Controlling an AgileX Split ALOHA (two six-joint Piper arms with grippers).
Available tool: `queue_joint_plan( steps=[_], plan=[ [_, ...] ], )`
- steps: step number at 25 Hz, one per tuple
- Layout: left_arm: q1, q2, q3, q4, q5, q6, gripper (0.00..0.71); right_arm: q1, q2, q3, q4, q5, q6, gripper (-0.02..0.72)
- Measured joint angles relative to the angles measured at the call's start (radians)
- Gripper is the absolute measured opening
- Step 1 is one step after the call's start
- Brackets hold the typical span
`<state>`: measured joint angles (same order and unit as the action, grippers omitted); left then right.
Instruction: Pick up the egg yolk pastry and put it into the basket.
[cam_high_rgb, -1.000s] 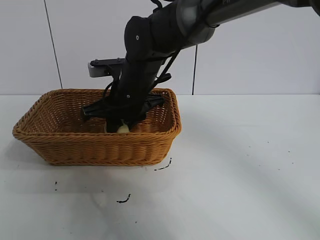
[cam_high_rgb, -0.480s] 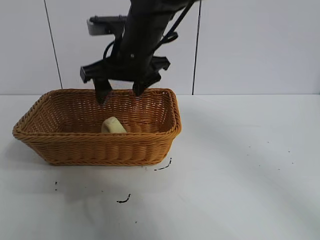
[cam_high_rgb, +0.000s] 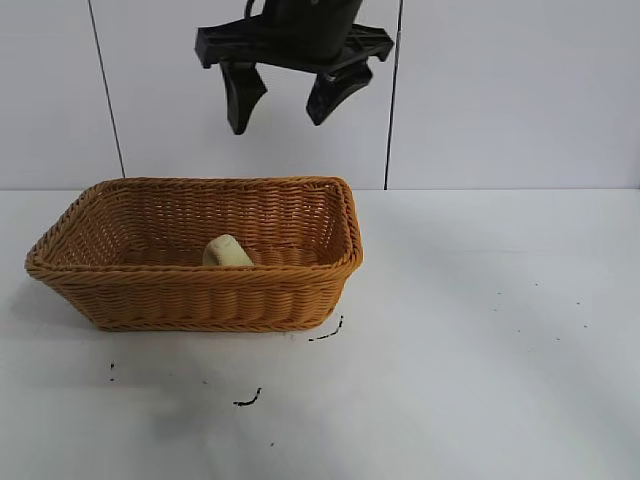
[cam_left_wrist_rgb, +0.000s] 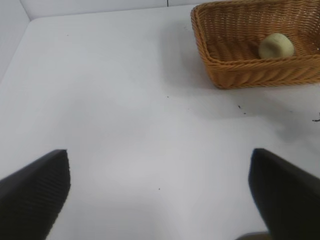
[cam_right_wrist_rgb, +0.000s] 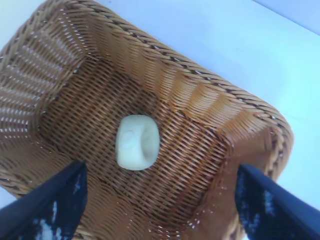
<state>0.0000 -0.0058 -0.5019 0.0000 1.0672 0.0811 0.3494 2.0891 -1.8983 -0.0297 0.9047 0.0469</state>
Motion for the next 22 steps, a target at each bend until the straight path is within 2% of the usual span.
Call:
queue_joint_plan(
  steps=[6, 10, 14, 19, 22],
  plan=[
    [0.0, 0.0, 0.0, 0.0, 0.0, 0.0, 0.697, -0.19, 0.0, 0.0, -0.005, 0.068, 0.0, 0.584],
    [0.0, 0.0, 0.0, 0.0, 0.0, 0.0, 0.697, -0.254, 0.0, 0.0, -0.007, 0.109, 0.0, 0.584],
    [0.0, 0.0, 0.0, 0.0, 0.0, 0.0, 0.697, -0.276, 0.0, 0.0, -0.007, 0.159, 0.0, 0.584],
    [0.0, 0.0, 0.0, 0.0, 0.0, 0.0, 0.697, -0.277, 0.0, 0.0, -0.011, 0.287, -0.013, 0.584],
    [0.0, 0.0, 0.0, 0.0, 0.0, 0.0, 0.697, -0.277, -0.002, 0.0, -0.012, 0.306, -0.023, 0.584]
  ],
)
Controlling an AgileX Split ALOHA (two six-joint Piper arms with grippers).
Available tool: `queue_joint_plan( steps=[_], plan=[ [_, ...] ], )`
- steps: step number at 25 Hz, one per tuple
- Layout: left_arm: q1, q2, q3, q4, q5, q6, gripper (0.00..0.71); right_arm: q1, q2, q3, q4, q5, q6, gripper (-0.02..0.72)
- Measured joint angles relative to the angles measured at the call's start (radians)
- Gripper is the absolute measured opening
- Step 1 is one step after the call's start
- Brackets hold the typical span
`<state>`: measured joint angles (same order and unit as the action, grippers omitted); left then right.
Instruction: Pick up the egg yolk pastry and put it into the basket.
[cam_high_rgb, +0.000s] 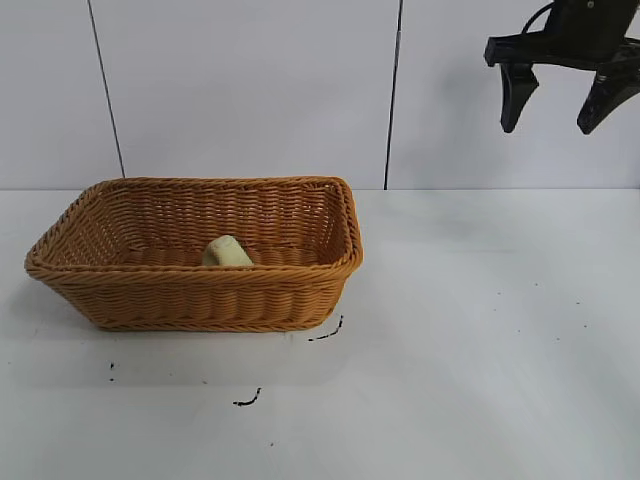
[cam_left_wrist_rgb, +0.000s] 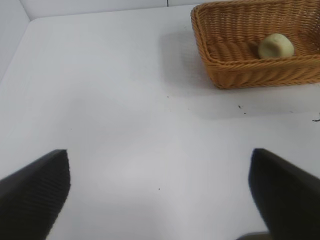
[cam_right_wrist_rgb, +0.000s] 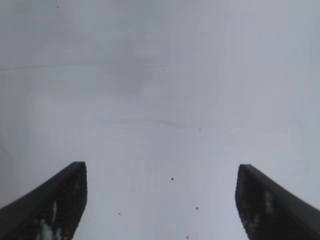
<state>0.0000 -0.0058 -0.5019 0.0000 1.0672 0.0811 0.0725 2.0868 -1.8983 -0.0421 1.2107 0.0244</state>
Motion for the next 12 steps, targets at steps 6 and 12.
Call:
queue_joint_plan(
  steps=[6, 12],
  plan=[
    [0.0, 0.0, 0.0, 0.0, 0.0, 0.0, 0.697, 0.0, -0.031, 0.008, 0.033, 0.001, 0.0, 0.584],
    [0.0, 0.0, 0.0, 0.0, 0.0, 0.0, 0.697, 0.0, -0.269, 0.177, 0.075, 0.002, 0.001, 0.583]
  ],
)
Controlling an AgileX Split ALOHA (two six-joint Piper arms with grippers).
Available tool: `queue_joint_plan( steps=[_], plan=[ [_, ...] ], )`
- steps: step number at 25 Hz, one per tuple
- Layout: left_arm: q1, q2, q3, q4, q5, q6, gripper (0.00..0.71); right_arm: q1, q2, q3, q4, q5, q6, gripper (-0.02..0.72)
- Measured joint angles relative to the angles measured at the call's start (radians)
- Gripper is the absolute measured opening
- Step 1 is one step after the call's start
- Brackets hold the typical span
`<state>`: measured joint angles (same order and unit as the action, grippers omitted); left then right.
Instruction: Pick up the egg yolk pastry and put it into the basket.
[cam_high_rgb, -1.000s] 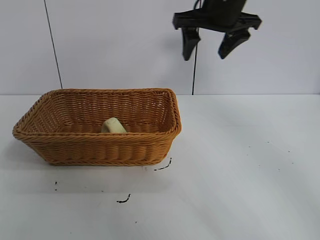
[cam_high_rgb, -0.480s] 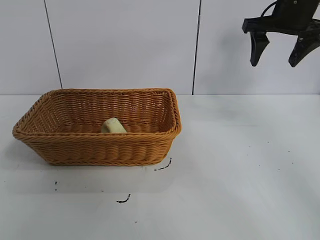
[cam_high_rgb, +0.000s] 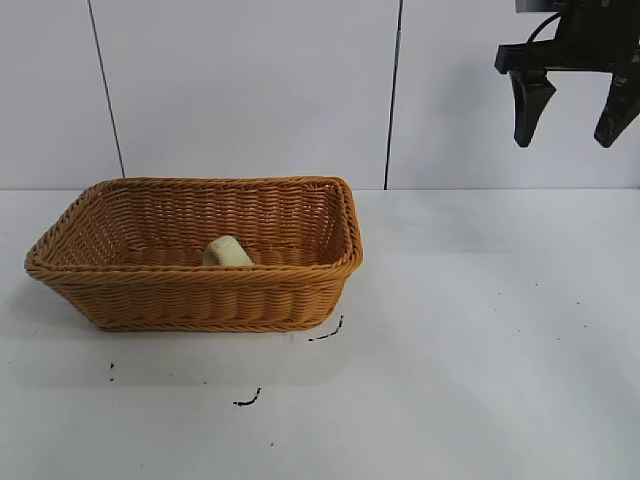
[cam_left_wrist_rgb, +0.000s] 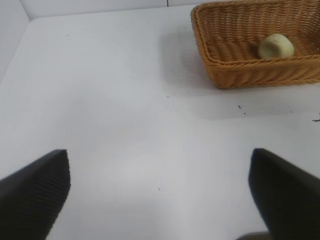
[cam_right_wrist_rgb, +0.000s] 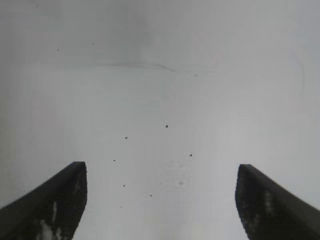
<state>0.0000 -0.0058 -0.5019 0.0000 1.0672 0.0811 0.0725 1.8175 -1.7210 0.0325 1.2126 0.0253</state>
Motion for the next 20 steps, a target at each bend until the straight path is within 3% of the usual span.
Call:
queue_joint_plan(
  steps=[15, 20],
  plan=[
    [0.0, 0.0, 0.0, 0.0, 0.0, 0.0, 0.697, 0.0, -0.82, 0.612, 0.006, 0.003, -0.009, 0.583],
    [0.0, 0.0, 0.0, 0.0, 0.0, 0.0, 0.697, 0.0, -1.124, 0.853, 0.012, -0.065, -0.042, 0.583]
  ],
)
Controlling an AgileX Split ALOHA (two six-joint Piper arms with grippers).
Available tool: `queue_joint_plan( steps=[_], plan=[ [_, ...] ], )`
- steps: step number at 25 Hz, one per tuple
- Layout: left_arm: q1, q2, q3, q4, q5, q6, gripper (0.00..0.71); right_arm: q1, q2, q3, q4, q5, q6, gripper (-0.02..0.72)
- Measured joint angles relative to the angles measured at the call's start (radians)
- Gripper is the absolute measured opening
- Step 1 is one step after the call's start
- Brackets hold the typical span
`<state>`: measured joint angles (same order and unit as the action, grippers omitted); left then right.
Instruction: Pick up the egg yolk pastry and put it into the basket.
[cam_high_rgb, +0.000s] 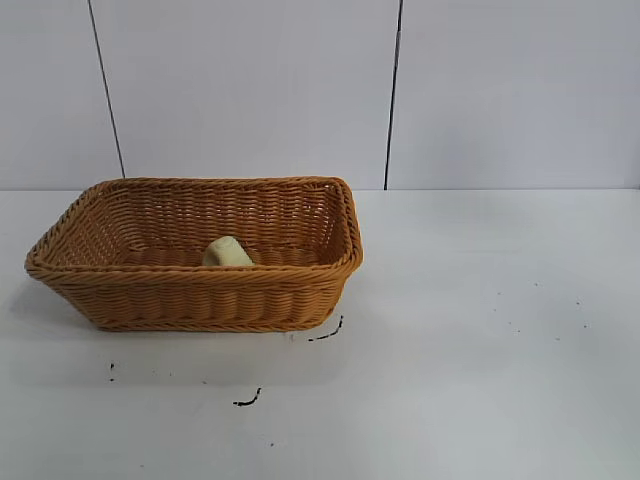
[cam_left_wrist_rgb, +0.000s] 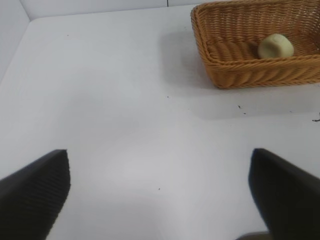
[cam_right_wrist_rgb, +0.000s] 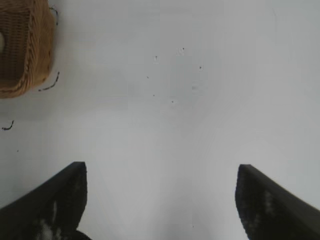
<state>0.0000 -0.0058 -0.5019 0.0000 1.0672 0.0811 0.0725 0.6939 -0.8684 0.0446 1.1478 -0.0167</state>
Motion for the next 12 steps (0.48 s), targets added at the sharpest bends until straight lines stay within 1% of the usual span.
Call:
queue_joint_plan(
  steps=[5, 7, 8, 12],
  plan=[
    [0.0, 0.0, 0.0, 0.0, 0.0, 0.0, 0.697, 0.0, -0.274, 0.219, 0.004, -0.114, -0.009, 0.583],
    [0.0, 0.0, 0.0, 0.0, 0.0, 0.0, 0.697, 0.0, -0.35, 0.289, 0.004, -0.148, -0.011, 0.583],
    [0.0, 0.0, 0.0, 0.0, 0.0, 0.0, 0.697, 0.0, -0.384, 0.318, 0.004, -0.153, -0.011, 0.583],
    [0.0, 0.0, 0.0, 0.0, 0.0, 0.0, 0.697, 0.0, -0.442, 0.361, 0.004, -0.114, -0.011, 0.583]
  ],
)
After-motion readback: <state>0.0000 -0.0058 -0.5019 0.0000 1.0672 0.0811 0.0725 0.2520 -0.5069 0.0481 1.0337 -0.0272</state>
